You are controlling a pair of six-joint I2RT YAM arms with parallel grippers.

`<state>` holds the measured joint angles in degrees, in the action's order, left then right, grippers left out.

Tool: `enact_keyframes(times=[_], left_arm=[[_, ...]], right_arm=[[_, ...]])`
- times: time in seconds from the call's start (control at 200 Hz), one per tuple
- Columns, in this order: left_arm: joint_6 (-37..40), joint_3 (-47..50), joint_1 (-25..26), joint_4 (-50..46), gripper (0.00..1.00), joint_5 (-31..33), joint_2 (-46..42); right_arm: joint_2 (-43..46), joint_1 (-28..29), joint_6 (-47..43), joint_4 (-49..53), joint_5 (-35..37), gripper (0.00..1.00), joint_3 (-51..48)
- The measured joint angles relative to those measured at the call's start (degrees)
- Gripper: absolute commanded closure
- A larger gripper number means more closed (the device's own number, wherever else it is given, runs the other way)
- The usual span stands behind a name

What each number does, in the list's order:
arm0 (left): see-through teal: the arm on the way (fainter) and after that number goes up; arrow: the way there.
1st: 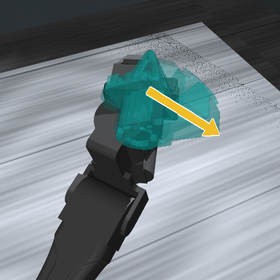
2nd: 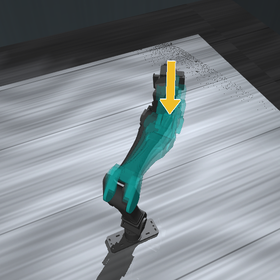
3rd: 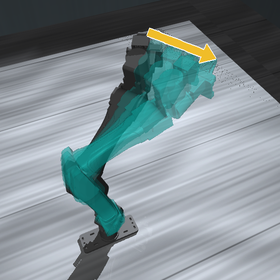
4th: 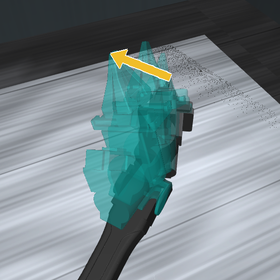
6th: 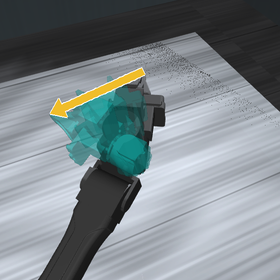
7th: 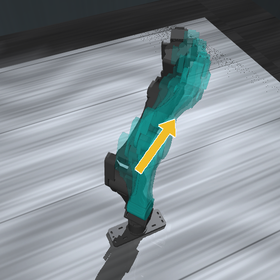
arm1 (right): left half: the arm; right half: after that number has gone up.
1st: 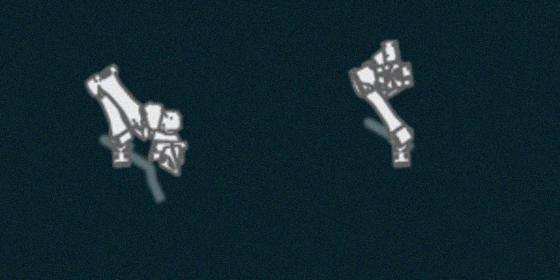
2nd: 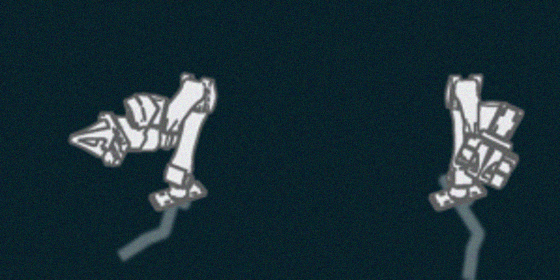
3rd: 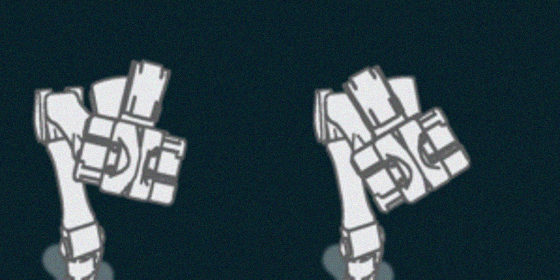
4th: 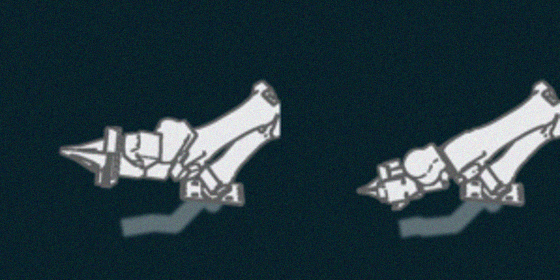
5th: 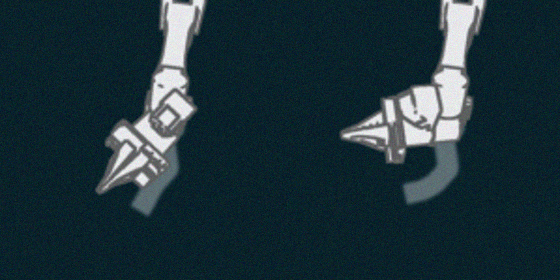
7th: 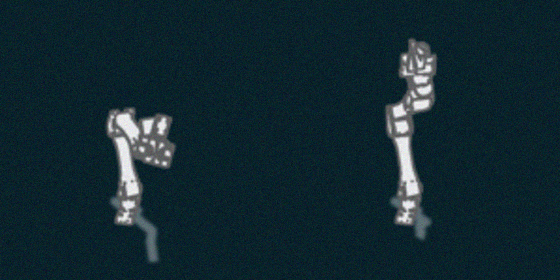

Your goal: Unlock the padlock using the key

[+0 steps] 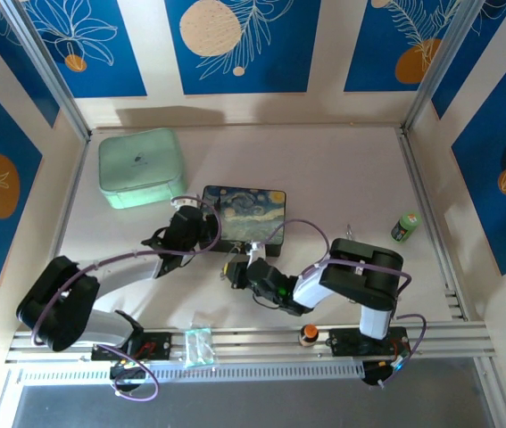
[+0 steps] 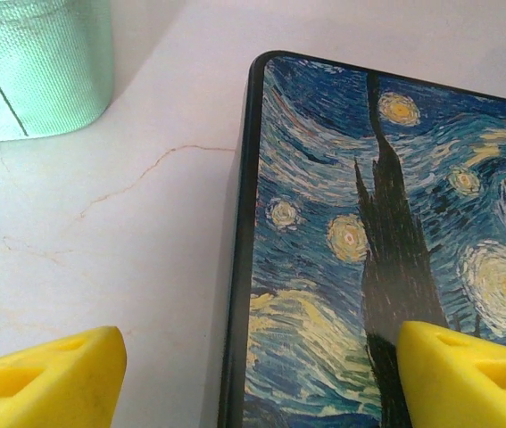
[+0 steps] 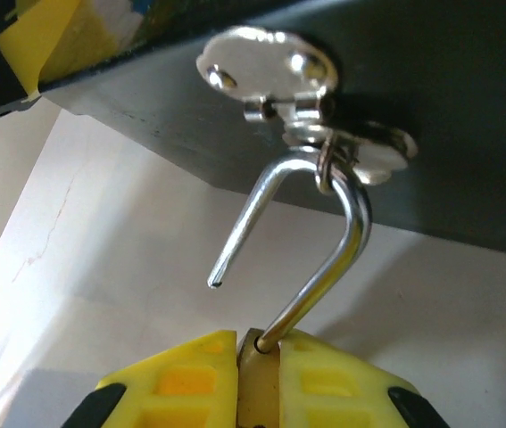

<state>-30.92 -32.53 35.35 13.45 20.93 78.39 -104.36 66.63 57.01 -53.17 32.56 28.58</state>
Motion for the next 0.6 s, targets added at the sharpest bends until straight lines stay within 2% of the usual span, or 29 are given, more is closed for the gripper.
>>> enact_keyframes(times=[0.225, 0.445, 0.595], left_arm=[[-0.2, 0.68, -0.04, 2.6, 0.26, 0.35, 0.87], [-0.24, 0.96, -0.04, 4.85, 0.27, -0.17, 1.92], [-0.2, 1.03, -0.04, 6.34, 0.27, -0.79, 2.62]], right_arm=[[-1.64, 0.44, 13.38, -0.02, 6.38, 0.94, -0.04], [-1.77, 0.15, 15.39, -0.79, 6.95, 0.94, -0.22], [-4.33, -0.94, 18.25, -8.72, 6.29, 0.94, -2.16]])
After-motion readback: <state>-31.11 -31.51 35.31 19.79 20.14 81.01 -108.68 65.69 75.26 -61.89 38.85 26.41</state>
